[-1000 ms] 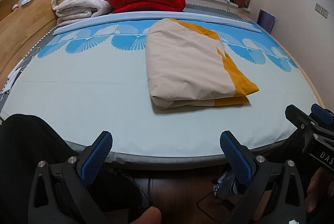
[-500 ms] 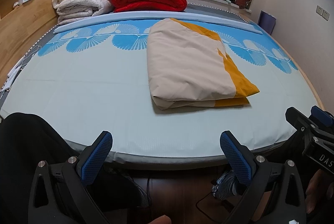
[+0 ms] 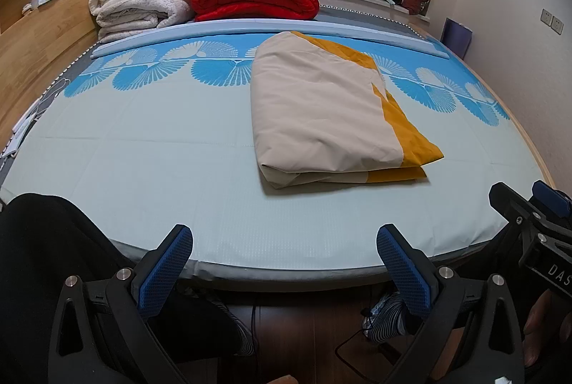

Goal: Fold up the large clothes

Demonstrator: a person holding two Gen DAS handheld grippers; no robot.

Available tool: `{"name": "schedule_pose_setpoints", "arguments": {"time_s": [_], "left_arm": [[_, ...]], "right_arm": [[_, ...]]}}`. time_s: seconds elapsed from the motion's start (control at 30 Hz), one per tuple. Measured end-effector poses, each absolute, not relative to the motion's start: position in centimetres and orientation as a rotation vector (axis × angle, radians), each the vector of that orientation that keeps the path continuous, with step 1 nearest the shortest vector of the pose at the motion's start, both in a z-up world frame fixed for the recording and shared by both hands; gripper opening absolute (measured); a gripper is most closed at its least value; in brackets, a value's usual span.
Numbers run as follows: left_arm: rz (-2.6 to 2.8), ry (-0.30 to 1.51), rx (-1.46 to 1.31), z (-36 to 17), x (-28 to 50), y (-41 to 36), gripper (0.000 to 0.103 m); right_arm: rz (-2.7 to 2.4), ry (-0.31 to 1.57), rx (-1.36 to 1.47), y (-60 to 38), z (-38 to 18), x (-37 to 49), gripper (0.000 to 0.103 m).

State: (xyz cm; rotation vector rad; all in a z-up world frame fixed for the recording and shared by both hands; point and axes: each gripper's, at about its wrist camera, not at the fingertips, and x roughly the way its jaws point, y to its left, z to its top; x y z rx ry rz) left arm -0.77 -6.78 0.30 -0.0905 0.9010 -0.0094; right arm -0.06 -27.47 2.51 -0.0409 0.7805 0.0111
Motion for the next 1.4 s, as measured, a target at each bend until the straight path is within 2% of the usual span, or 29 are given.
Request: {"name": "schedule_pose_setpoints", "arguments": {"time_s": [1.4], "left_arm": [[-0.028,0.891,-0.078,0.22,-0.64,-6.82,0.102]], "right_arm": [[0.024,0.77,-0.051,-27.17,2.64,0.37,0.101]]}}
